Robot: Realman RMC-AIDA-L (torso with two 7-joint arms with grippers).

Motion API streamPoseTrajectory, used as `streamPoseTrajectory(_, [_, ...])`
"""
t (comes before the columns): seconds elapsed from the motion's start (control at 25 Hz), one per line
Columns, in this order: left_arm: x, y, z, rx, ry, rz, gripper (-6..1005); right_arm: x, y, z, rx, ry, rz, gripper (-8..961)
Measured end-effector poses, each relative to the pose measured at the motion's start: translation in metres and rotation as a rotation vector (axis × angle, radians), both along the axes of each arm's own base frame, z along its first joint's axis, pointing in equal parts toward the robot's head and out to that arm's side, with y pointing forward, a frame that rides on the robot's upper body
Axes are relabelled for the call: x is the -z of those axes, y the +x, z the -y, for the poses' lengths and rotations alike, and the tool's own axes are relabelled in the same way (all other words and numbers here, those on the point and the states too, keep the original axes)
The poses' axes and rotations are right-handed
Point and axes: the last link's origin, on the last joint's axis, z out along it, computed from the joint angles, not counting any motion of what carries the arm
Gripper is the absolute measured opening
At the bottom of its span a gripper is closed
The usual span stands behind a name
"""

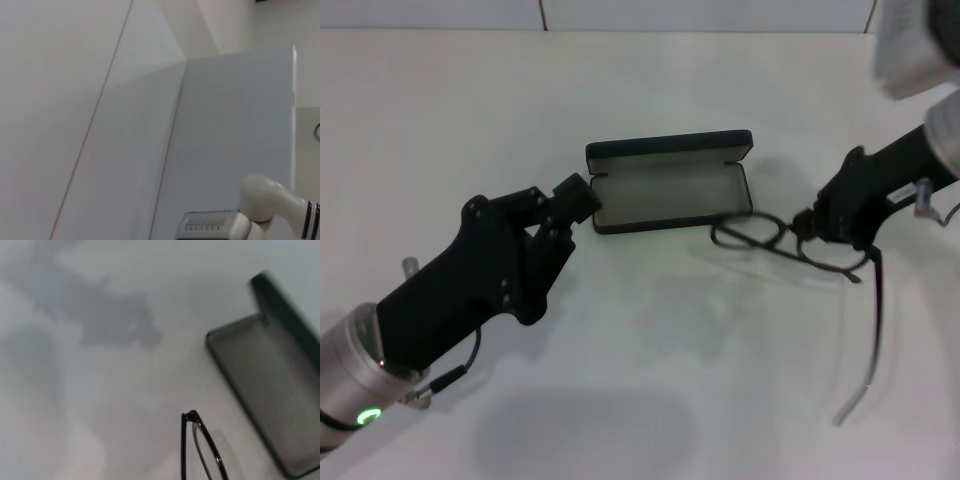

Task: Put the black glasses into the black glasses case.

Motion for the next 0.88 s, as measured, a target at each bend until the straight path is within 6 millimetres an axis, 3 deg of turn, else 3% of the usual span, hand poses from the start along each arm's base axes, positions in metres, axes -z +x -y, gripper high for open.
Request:
streamPoseTrajectory(0.24, [0.001,0.013,-0.012,0.083,-0.057,-0.011,43,-0.041,0.006,0.009,0.077,0.121,-0.376,32])
streamPoseTrajectory(0.6, [0.011,0.040,-0.013,0.299,-0.213,-0.036,43,-0.086,0.014,0.020,-0.035,0.305,-0.934,31])
streamPoseTrajectory(0.88, [0.020,0.062,-0.022,0.425,-0.321,-0.075,43,-0.096,0.016,0.017,-0.063,0.323,-1.091,31])
